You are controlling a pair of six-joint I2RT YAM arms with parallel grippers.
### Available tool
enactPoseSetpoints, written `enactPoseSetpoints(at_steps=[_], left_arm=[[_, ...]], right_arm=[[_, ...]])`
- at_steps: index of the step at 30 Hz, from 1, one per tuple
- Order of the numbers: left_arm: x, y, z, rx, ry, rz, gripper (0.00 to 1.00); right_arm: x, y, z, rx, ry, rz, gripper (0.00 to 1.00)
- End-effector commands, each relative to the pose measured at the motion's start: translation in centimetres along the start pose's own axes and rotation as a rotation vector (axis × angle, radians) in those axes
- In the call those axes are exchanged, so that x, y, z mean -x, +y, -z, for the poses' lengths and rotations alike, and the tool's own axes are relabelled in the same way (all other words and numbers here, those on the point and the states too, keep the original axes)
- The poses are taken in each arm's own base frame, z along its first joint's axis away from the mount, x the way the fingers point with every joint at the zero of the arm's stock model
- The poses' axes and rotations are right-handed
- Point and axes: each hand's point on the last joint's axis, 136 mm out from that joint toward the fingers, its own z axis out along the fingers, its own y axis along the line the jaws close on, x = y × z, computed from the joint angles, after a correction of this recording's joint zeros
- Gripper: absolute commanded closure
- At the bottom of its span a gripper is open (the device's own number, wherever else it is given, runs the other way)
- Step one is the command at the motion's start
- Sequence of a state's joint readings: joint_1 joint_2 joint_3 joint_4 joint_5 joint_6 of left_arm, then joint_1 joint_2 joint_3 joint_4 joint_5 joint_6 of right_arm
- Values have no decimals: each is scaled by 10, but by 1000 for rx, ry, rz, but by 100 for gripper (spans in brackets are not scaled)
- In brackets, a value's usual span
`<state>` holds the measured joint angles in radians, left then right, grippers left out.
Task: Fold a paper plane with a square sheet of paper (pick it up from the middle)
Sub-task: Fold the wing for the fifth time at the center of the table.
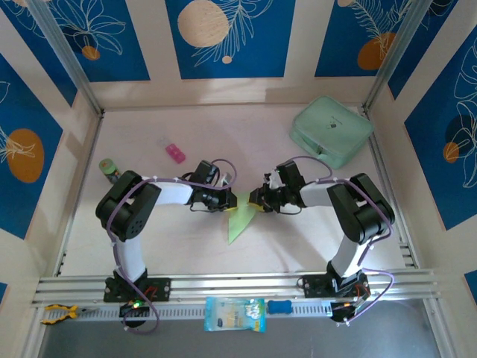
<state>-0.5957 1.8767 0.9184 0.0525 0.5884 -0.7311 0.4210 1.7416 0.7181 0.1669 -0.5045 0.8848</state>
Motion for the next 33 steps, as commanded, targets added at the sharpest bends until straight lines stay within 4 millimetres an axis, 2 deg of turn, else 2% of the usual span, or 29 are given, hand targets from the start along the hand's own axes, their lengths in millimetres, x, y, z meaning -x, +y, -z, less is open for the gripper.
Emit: enactPoseSetpoints(at_steps=[1, 33], left_arm=[[-17, 15, 3, 40, 47, 51, 92], [-15, 10, 6, 23, 40, 46, 92]], right_arm=[[0, 4, 0, 15, 33, 24, 73], [-4, -3, -10, -8, 125, 70, 74]])
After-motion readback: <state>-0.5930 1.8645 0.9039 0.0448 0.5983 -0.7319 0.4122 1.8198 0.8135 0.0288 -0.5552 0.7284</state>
